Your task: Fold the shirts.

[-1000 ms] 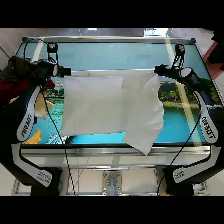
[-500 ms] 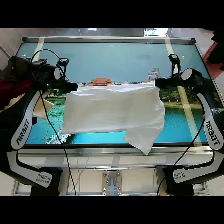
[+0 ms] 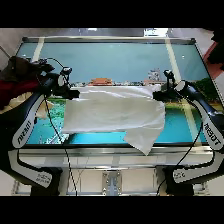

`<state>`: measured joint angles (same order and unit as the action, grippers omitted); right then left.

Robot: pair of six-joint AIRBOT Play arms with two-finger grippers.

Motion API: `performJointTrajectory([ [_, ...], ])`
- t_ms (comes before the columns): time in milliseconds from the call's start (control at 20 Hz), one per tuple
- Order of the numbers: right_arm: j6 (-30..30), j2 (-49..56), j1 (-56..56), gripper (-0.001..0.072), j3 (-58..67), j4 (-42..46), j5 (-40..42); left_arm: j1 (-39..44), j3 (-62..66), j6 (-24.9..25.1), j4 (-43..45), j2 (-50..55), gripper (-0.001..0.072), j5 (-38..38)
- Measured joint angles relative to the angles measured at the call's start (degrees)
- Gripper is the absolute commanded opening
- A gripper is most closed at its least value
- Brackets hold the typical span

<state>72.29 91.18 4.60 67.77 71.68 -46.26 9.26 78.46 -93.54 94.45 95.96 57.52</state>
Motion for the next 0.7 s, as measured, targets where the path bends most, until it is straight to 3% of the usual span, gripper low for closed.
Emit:
performJointTrajectory([
  [450,1.81,0.39,0.00,0.0035,-0.70,0.28,2.97,0.04,-1.84,-3.63,4.28,2.73,0.0009,-1.49],
  [500,2.16,0.52,0.00,0.0113,-0.70,0.31,3.02,0.04,-1.86,-3.82,4.46,2.80,0.0056,-1.55],
  [550,2.51,0.68,0.00,0.0262,-0.70,0.37,2.99,0.04,-1.90,-3.89,4.72,2.84,0.0264,-1.55],
  [600,2.78,0.72,0.02,0.0359,-0.66,0.72,2.91,0.04,-1.86,-4.02,5.25,2.89,0.0593,-1.51],
  [650,3.28,0.74,0.07,0.0361,-0.44,1.01,2.58,-0.02,-1.68,-4.04,6.27,2.86,0.0700,-1.07],
  [700,3.93,0.72,0.07,0.0388,0.04,1.64,1.77,-0.07,-1.38,-4.35,6.56,2.71,0.0695,-0.63],
])
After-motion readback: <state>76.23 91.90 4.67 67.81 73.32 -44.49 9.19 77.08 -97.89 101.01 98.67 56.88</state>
